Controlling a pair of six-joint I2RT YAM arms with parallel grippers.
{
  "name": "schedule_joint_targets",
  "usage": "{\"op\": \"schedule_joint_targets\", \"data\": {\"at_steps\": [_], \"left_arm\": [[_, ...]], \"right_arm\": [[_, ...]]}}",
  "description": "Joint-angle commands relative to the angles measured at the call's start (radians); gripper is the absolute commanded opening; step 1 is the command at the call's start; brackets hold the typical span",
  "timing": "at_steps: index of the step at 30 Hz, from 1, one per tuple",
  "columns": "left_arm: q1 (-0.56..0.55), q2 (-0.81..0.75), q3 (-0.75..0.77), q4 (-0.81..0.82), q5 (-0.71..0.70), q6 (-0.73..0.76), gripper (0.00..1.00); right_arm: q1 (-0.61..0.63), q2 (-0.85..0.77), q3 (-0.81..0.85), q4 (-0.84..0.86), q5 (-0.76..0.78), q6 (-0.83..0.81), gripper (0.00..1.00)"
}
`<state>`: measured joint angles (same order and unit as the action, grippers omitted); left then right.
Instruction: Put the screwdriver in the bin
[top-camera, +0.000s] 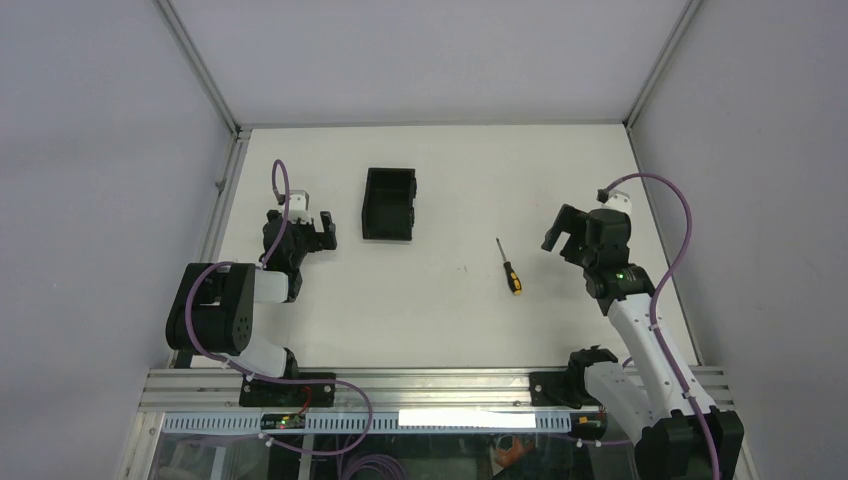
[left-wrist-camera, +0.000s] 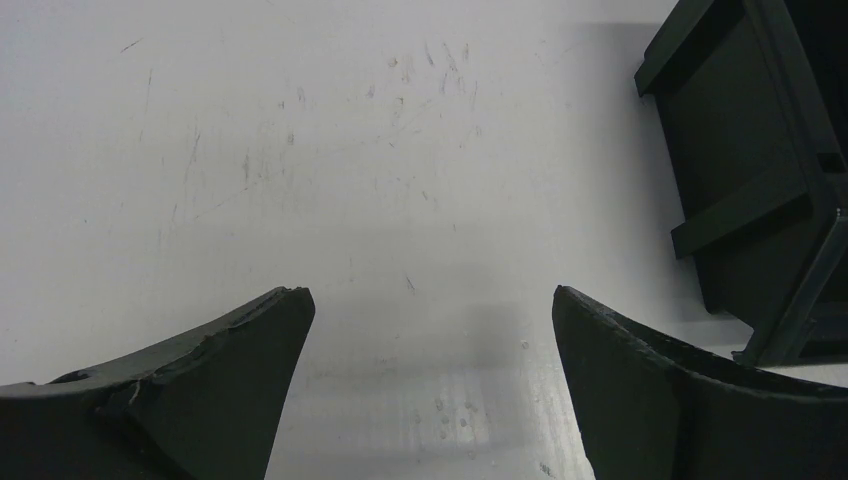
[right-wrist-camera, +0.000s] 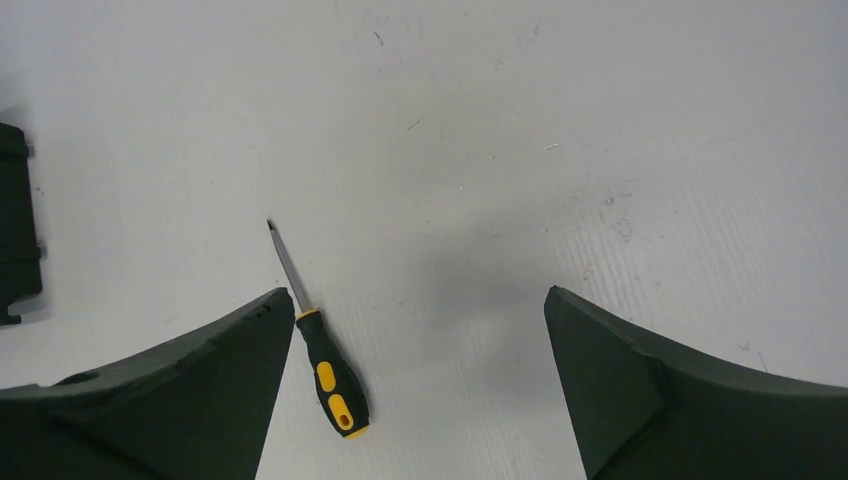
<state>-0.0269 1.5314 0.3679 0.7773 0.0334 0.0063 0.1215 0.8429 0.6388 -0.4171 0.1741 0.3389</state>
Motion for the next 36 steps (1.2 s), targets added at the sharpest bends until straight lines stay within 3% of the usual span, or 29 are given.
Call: {"op": "schedule_joint_targets", "data": {"at_steps": [1,11,19,28,34,36], "left_arm": [[-0.006,-0.024,0.013,0.030,0.014,-0.018,0.99],[-0.007,-0.024,0.015,0.030,0.014,-0.019,0.99],[-0.007,-0.024,0.014,0.030,0.014,-0.018,0.99],[-0.007,-0.024,0.014,0.030,0.014,-0.019,0.99],[-0.008,-0.025,0.013,0.030,0.014,-0.018,0.99],[-0.007,-0.024,0.014,0.030,0.014,-0.018,0.99]], "right_arm": [[-0.005,0.010,0.008,0.019,0.004,0.025,0.99],[0.014,0.029,0.031,-0.043,-0.106,0.028,0.99],[0.336,0.133,0.125,-0.189,0.113,0.065,0.98],[0.400,0.380,0.152,-0.167,0.111,0.072,0.95],[0.401,0.557,0.180,-0.107,0.055,0.088,0.80],[0.402,0.595,0.187,-0.106,0.039,0.100,0.64]]}}
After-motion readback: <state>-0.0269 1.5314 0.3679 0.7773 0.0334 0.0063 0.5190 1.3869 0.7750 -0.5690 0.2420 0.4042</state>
